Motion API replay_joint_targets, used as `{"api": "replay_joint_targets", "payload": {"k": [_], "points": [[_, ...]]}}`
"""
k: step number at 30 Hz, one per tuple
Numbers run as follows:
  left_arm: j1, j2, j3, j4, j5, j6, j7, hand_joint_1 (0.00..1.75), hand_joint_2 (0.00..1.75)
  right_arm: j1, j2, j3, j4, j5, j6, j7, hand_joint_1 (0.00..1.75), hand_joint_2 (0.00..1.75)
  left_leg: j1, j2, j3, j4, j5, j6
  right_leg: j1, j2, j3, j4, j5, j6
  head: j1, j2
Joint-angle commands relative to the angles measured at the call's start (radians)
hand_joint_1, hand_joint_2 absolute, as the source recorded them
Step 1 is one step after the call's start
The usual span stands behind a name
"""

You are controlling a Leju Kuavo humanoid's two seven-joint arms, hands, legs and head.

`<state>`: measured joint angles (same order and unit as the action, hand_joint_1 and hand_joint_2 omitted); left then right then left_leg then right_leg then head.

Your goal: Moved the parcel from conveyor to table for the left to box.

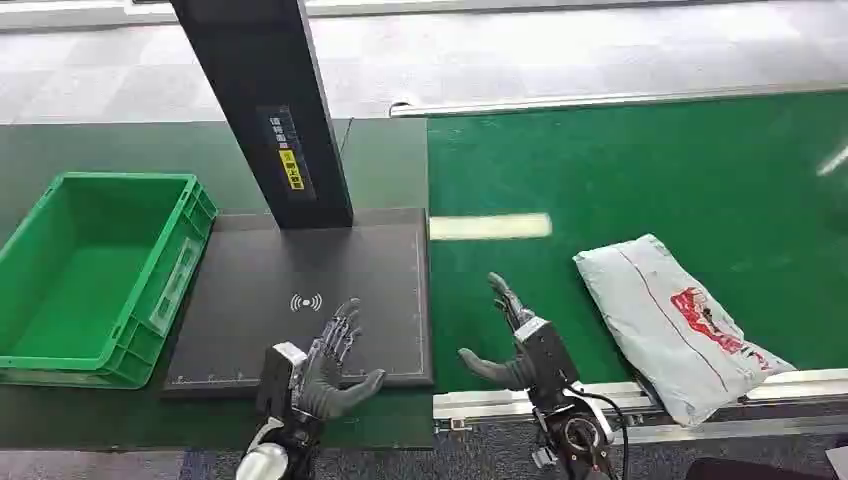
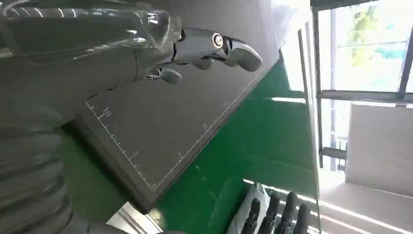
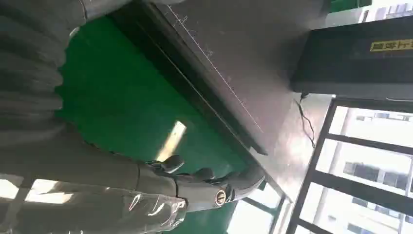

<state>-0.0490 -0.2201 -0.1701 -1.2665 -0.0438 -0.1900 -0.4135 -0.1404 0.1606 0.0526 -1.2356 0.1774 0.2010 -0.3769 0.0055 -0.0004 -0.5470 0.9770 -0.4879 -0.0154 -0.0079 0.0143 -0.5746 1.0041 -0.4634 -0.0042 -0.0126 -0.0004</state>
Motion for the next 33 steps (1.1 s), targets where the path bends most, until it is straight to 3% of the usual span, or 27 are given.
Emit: {"api": "replay_joint_targets", "payload": {"k": [1, 4, 7, 13, 15, 18, 21, 27, 33], "points": [[0.021, 0.012, 0.015, -0.01, -0.007, 0.003, 0.008, 0.0, 1.75, -0.042, -0.049, 0.042, 0.024, 0.167, -0.116, 0.046, 0.0, 1.75, 0.0, 0.001, 0.001, -0.001, 0.0, 0.0, 0.0, 0.0, 0.001, -0.001, 0.0, 0.0, 0.0, 0.0], [0.065, 0.022, 0.024, -0.069, -0.022, 0.012, 0.013, 0.0, 1.75, -0.049, -0.11, 0.007, -0.052, 0.315, -0.186, 0.108, 0.0, 1.75, -0.001, 0.002, 0.001, 0.0, 0.0, 0.0, -0.001, 0.001, 0.0, 0.0, 0.0, 0.0, 0.0, 0.0], [0.09, 0.036, 0.032, -0.078, -0.018, 0.007, 0.011, 0.0, 1.75, -0.051, -0.186, -0.082, -0.071, 0.33, -0.201, 0.126, 0.0, 1.75, -0.001, -0.001, 0.0, 0.0, 0.0, 0.001, -0.001, -0.002, 0.001, -0.001, 0.0, 0.001, 0.0, 0.0], [0.071, 0.062, 0.018, -0.03, 0.008, 0.009, -0.019, 0.0, 1.75, -0.143, -0.297, -0.138, 0.084, 0.338, -0.172, 0.115, 0.0, 1.75, -0.002, -0.001, 0.001, 0.0, 0.0, 0.001, -0.002, -0.001, 0.002, -0.001, 0.0, 0.0, 0.0, 0.0], [0.072, 0.066, 0.015, -0.035, 0.014, 0.013, -0.02, 0.0, 1.75, -0.161, -0.303, -0.134, 0.108, 0.351, -0.182, 0.12, 0.0, 1.75, -0.003, 0.001, 0.001, -0.001, 0.0, 0.001, -0.002, 0.0, 0.001, -0.002, 0.001, 0.001, 0.0, 0.0], [0.079, 0.073, 0.01, -0.06, 0.032, 0.026, -0.014, 0.0, 1.75, -0.211, -0.335, -0.107, 0.174, 0.48, -0.28, 0.216, 0.0, 1.75, -0.002, 0.001, 0.001, -0.001, 0.0, 0.0, -0.002, 0.0, 0.001, -0.001, 0.001, 0.001, 0.0, 0.0], [0.082, 0.078, 0.003, -0.072, 0.04, 0.035, -0.003, 0.0, 1.75, -0.252, -0.354, -0.1, 0.243, 0.54, -0.291, 0.284, 0.0, 1.75, -0.002, 0.001, 0.001, 0.0, 0.0, 0.001, -0.002, 0.0, 0.0, -0.001, 0.001, 0.001, -0.001, 0.0], [0.089, 0.097, 0.0, -0.073, 0.046, 0.049, 0.006, 0.0, 1.75, -0.33, -0.405, -0.056, 0.416, 0.611, -0.164, 0.377, 0.0, 1.75, -0.002, 0.001, 0.002, -0.001, 0.001, 0.002, -0.002, 0.0, 0.002, -0.002, 0.001, 0.001, 0.0, 0.0], [0.091, 0.099, 0.001, -0.071, 0.046, 0.048, 0.006, 0.0, 1.75, -0.337, -0.408, -0.056, 0.427, 0.611, -0.162, 0.377, 0.0, 1.75, -0.002, 0.001, 0.001, 0.0, 0.0, 0.001, -0.002, 0.0, 0.001, -0.001, 0.001, 0.001, 0.0, 0.0]]}}
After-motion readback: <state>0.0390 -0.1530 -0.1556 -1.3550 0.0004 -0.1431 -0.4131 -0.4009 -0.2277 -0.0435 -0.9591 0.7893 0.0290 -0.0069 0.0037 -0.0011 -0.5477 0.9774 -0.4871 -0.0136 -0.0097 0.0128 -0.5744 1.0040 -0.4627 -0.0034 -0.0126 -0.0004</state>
